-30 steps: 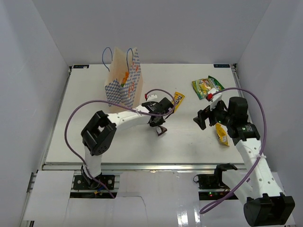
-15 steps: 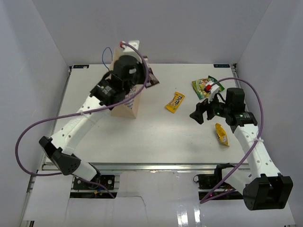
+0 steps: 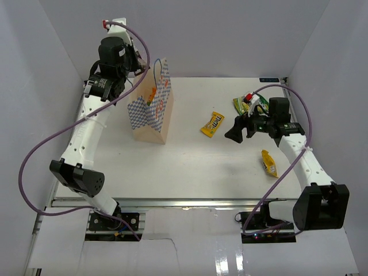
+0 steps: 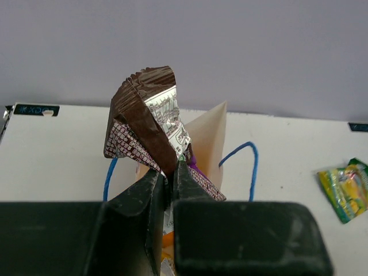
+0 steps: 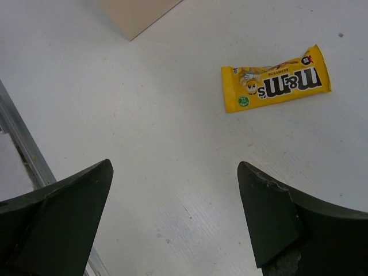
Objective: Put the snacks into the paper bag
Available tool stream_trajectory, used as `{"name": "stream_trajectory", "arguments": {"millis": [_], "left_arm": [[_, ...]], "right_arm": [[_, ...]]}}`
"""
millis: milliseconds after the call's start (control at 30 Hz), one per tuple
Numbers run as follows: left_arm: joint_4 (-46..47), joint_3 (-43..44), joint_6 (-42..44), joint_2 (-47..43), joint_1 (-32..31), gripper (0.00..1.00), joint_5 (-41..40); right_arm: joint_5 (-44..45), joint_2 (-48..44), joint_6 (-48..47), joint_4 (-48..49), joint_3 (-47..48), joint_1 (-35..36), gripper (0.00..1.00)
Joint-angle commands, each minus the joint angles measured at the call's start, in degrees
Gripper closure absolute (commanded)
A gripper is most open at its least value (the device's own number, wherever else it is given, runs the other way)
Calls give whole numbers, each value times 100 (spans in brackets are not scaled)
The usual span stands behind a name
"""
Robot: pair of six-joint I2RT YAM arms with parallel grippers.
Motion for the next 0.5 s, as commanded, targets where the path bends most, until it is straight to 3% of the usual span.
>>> {"name": "stream_trajectory", "arguments": {"millis": [0, 100, 200, 233, 333, 467], "left_arm": [[85, -215, 331, 70, 49, 90, 274], [191, -549, 437, 123, 57, 82, 494], [173, -759, 463, 123, 57, 61, 530], [164, -786, 463, 114, 57, 49, 521], [138, -778, 507, 44, 57, 33, 460], [103, -769, 507, -297, 57, 21, 643]], "right_arm": [[-49, 373, 387, 342, 422, 109, 7], [268, 848, 878, 518, 685, 241, 7], [838, 1524, 1757, 536, 1159, 407, 7], [1014, 1700, 2055, 510, 1291, 452, 10], [1498, 2455, 2804, 510, 1661, 636, 10], [2969, 2852, 3199, 553, 1960, 1049, 10]]}}
